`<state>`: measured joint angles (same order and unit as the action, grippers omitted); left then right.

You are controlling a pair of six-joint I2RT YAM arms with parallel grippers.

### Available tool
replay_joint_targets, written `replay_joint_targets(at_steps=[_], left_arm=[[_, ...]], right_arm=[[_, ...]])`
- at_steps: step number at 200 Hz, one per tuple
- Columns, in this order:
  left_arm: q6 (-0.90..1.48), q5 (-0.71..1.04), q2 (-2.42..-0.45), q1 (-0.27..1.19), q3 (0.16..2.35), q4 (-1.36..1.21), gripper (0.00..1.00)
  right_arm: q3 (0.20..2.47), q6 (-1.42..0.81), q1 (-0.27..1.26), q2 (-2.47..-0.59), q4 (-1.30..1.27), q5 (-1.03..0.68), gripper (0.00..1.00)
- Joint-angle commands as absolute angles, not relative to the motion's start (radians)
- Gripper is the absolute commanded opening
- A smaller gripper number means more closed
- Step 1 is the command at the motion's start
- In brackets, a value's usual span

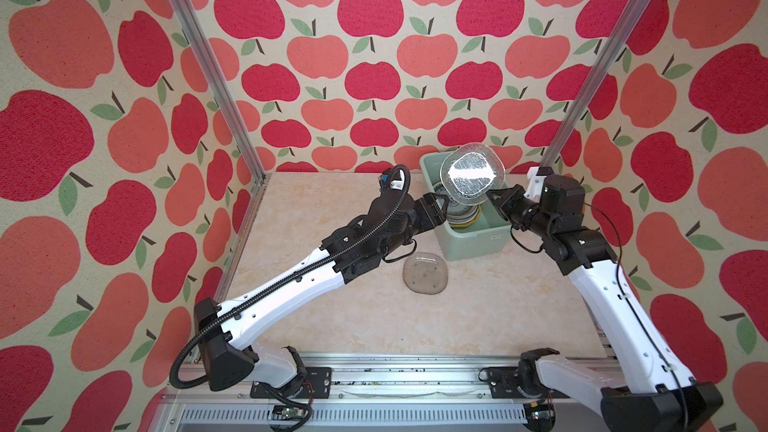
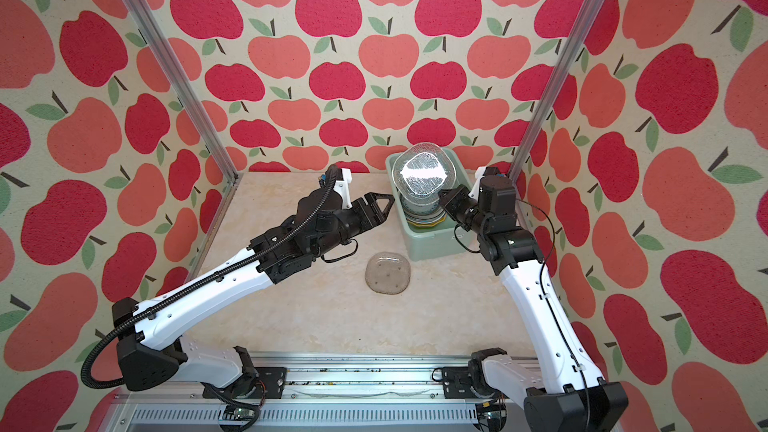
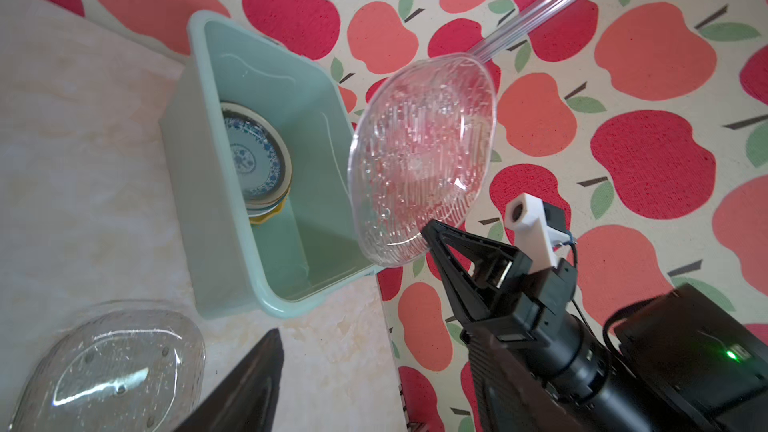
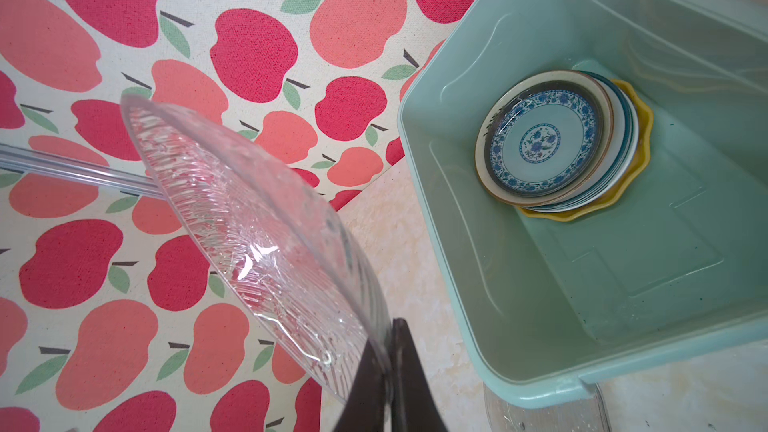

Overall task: Place the plates into the plastic bin on the countertop
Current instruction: 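Lower the clear glass plate into the bin with the right gripper while the left releases, then set the clear glass plate against the stacked plates with the right gripper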

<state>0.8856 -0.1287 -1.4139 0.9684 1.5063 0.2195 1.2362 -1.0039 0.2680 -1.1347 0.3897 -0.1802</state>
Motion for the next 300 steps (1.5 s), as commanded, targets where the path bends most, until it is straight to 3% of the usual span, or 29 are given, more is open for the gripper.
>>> replay_joint_targets(at_steps=[1,30,107,201,300], left_arm=[[0.613,-0.027,-1.394,0.954,1.606,0.276,0.81],[0.442,0.02,-1.393,0.914,1.67,0.389,0.88],[0.238,0.118,-1.403,0.794,1.699,0.485,0.92],[0.247,0.228,-1.474,0.694,1.709,0.477,0.93],[0.214,0.246,-1.577,0.692,1.809,0.525,0.94]], right_arm=[[1.291,-1.074,0.246,-1.184,0.39,-0.16,0.01],[1.348,-1.085,0.233,-1.277,0.435,-0.113,0.01],[1.479,-1.054,0.232,-1.527,0.549,0.011,0.0],[1.562,-1.022,0.215,-1.762,0.565,0.035,0.03],[1.695,-1.005,0.213,-1.97,0.588,-0.006,0.05]])
